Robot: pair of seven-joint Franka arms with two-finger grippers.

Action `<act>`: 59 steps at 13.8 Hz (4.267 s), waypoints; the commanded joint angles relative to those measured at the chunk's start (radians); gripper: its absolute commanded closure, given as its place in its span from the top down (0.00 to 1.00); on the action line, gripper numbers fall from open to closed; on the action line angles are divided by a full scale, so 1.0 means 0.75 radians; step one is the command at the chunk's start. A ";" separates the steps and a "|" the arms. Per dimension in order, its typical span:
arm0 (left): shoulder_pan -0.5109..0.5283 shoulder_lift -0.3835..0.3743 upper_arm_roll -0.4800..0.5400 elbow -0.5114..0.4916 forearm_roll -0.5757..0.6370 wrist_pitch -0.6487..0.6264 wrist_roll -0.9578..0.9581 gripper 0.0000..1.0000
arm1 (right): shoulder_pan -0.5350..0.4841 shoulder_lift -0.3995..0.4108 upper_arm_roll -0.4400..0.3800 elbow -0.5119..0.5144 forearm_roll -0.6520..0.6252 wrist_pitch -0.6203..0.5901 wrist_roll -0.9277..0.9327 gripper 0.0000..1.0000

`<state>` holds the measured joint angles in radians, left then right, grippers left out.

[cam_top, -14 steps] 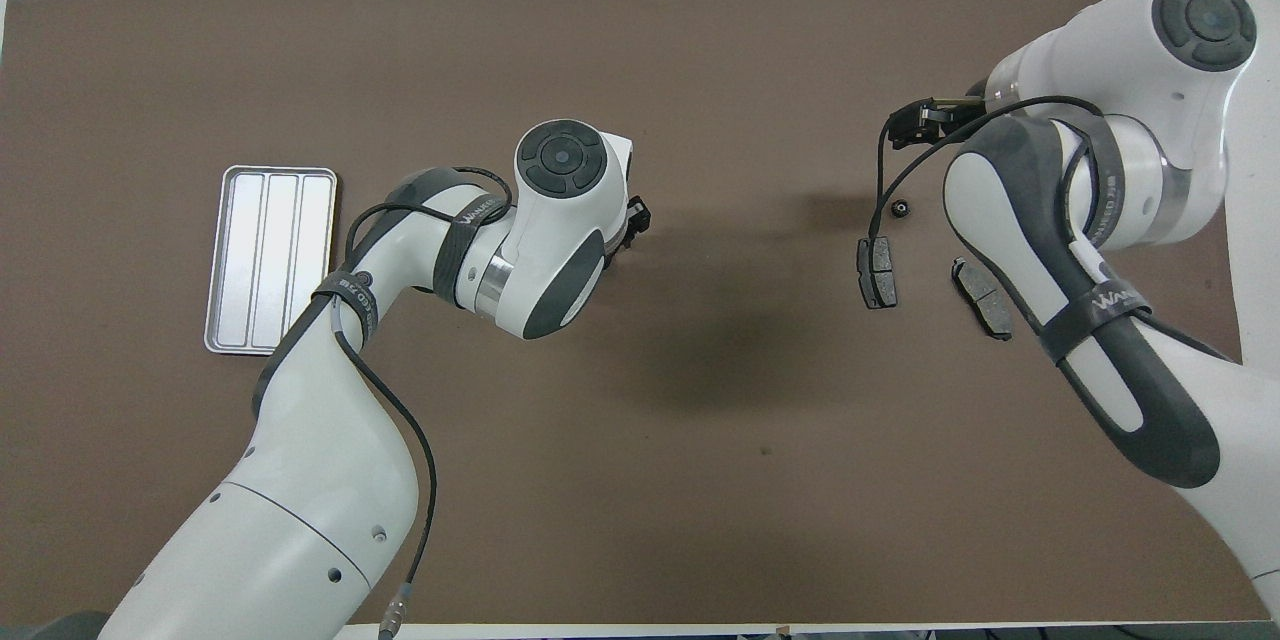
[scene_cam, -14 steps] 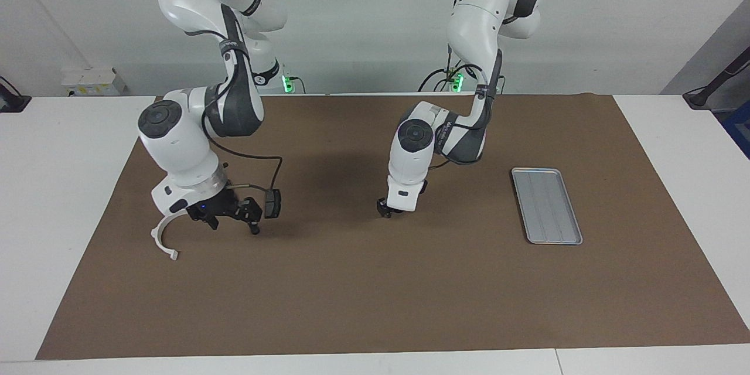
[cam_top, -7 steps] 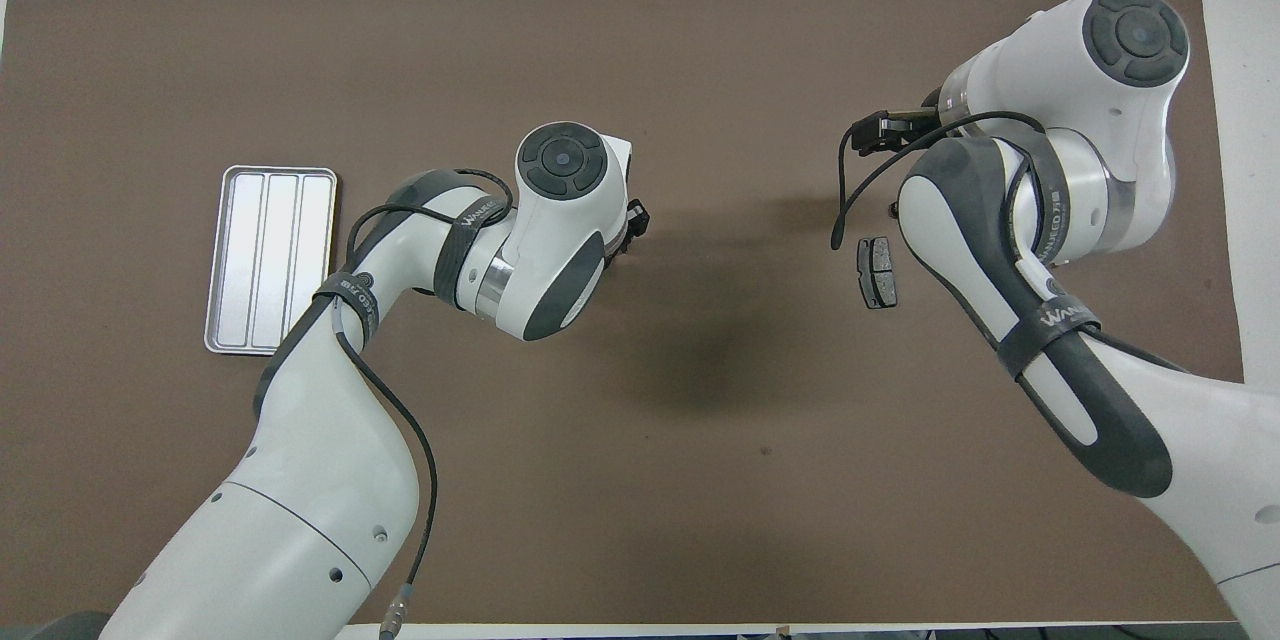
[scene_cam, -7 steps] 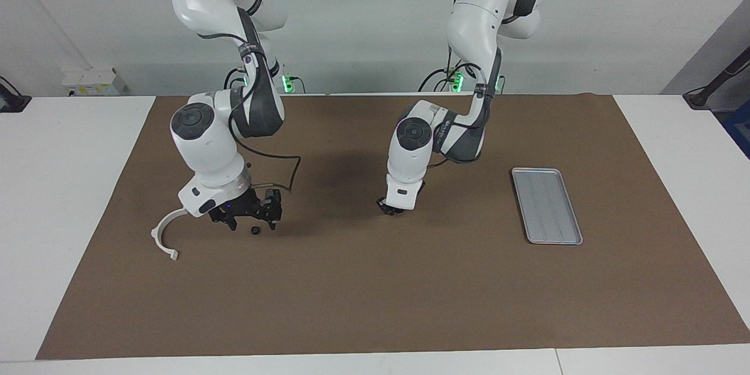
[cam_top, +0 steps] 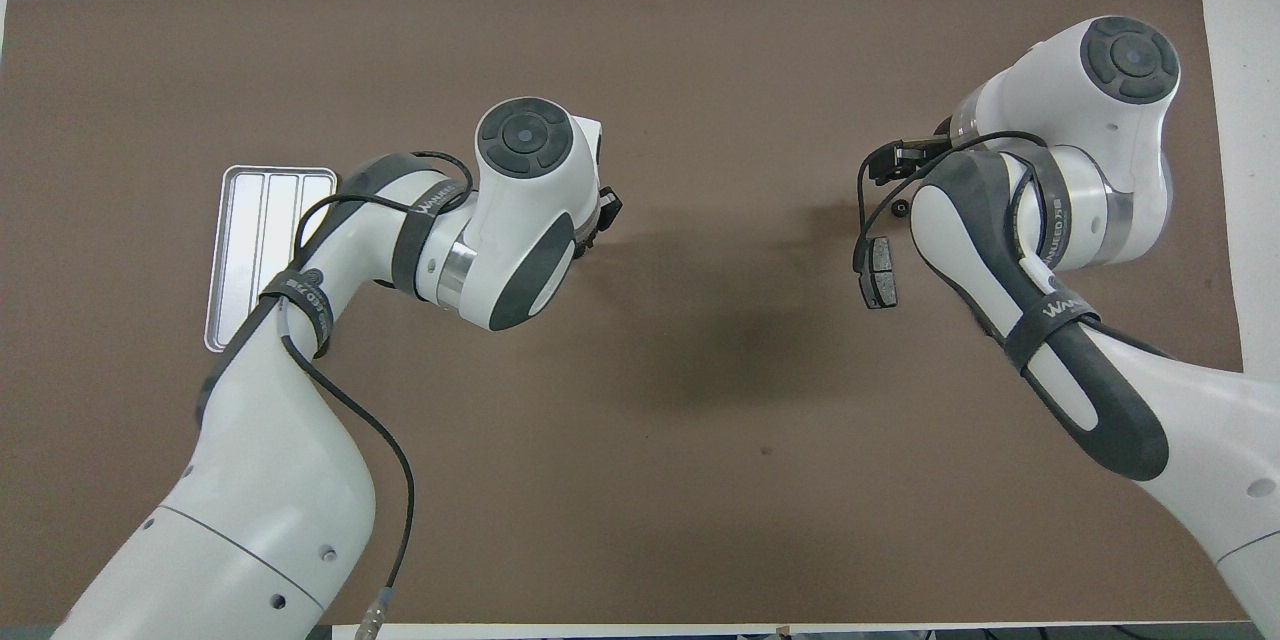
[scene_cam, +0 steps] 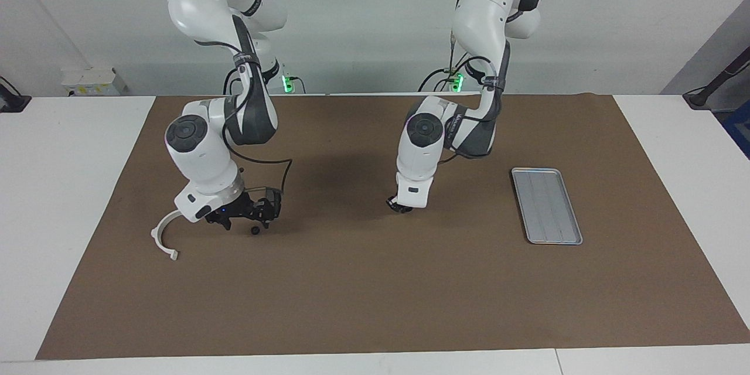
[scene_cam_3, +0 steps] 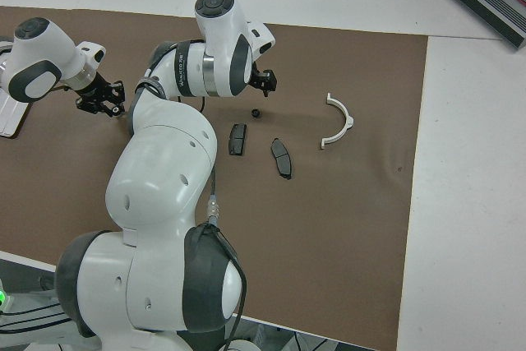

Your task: Pick bearing gear from pile to tray

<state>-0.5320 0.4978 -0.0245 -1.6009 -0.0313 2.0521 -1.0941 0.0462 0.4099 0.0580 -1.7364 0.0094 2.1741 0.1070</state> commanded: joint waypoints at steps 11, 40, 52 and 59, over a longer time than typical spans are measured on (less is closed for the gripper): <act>0.595 -0.377 -0.004 -0.336 0.003 -0.194 0.863 0.00 | -0.041 0.034 0.011 -0.092 -0.025 0.128 -0.085 1.00; 0.756 -0.455 -0.002 -0.833 0.007 0.438 1.318 0.65 | -0.011 0.026 0.013 -0.094 -0.025 0.121 -0.071 0.00; 0.569 -0.467 -0.014 -0.604 0.007 0.188 0.887 1.00 | 0.519 0.085 0.011 0.503 -0.157 -0.352 0.317 0.00; 0.509 -0.457 -0.014 -0.588 0.003 0.223 0.716 0.86 | 0.712 0.235 0.013 0.524 -0.233 -0.230 0.528 0.00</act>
<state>-0.1515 0.1516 -0.0415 -2.0540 -0.0314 2.2136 -0.5422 0.5830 0.5326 0.0679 -1.3847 -0.1378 1.9724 0.4819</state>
